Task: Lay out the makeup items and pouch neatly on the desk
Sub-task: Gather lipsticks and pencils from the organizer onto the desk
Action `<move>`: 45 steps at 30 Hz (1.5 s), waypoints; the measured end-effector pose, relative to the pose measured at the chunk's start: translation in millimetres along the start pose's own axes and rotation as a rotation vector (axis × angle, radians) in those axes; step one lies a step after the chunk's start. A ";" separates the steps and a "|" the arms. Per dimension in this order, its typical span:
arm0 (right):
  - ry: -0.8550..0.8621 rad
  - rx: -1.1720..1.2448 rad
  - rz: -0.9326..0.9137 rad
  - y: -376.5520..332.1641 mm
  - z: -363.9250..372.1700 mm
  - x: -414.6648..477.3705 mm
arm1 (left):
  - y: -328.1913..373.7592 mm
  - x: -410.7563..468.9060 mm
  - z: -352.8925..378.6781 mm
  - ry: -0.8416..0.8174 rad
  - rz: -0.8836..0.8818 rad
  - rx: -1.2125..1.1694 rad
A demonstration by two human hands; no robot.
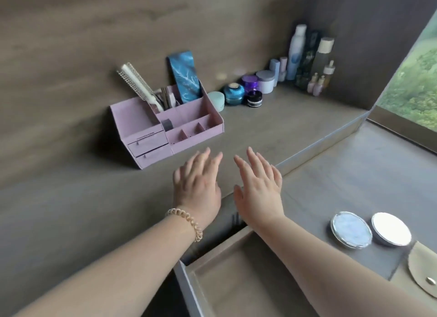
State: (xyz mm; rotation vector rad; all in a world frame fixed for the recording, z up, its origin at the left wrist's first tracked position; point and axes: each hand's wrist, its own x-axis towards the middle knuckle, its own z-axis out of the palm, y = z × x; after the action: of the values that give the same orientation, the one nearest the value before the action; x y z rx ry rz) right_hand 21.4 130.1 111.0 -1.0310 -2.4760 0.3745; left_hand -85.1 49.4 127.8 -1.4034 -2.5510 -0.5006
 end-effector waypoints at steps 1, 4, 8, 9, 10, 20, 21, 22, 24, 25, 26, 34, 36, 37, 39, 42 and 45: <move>0.005 -0.001 -0.051 -15.1 5.7 9.6 | -17.5 4.5 -5.9 0.025 -0.010 0.033; -0.004 0.000 -0.176 -57.1 21.2 35.4 | -64.6 16.4 -20.3 0.081 -0.056 0.093; -0.142 -0.065 -0.300 -92.9 41.7 57.1 | -106.4 33.6 -30.3 0.118 -0.142 0.137; -0.200 -0.084 -0.313 -99.0 47.2 60.9 | -113.4 38.6 -33.0 0.121 -0.147 0.157; -0.253 -0.102 -0.325 -107.6 53.4 64.4 | -122.5 43.6 -36.0 0.104 -0.158 0.178; -0.295 -0.226 -0.426 -154.3 84.8 88.2 | -169.4 48.7 -33.1 -0.033 -0.063 0.233; -0.282 -0.238 -0.435 -154.1 87.1 89.0 | -172.7 48.6 -33.0 -0.009 -0.022 0.249; -0.266 -0.252 -0.447 -154.1 90.8 89.9 | -176.9 48.4 -32.1 0.011 0.017 0.263; -0.230 -0.282 -0.461 -152.5 98.6 91.6 | -184.4 47.6 -28.0 0.032 0.075 0.297; -0.193 -0.284 -0.466 -153.2 103.4 92.4 | -188.2 46.9 -26.3 0.035 0.090 0.316; -0.134 -0.287 -0.471 -154.8 108.3 93.1 | -190.9 46.7 -24.9 0.044 0.099 0.325; 0.131 -0.264 -0.483 -156.9 131.5 110.2 | -192.4 46.9 -22.7 0.073 0.107 0.305; 0.135 -0.271 -0.470 -156.2 132.9 111.1 | -194.3 48.0 -21.8 0.068 0.114 0.309; 0.138 -0.262 -0.461 -156.4 132.9 111.1 | -194.9 48.5 -21.4 0.064 0.115 0.306; 0.121 -0.244 -0.444 -155.1 131.3 108.9 | -195.3 49.1 -21.1 0.067 0.124 0.289; 0.094 -0.194 -0.468 -142.9 126.9 98.9 | -197.0 51.7 -22.3 0.097 0.157 0.226; 0.086 -0.163 -0.512 -128.6 121.5 89.0 | -202.2 59.4 -22.6 0.146 0.196 0.145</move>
State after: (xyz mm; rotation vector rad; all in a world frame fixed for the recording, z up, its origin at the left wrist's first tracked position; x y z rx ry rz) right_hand -171.6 96.2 81.9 -0.4230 -2.6031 -0.0333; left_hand -287.7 -13.0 127.0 -1.4857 -2.2585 -0.3629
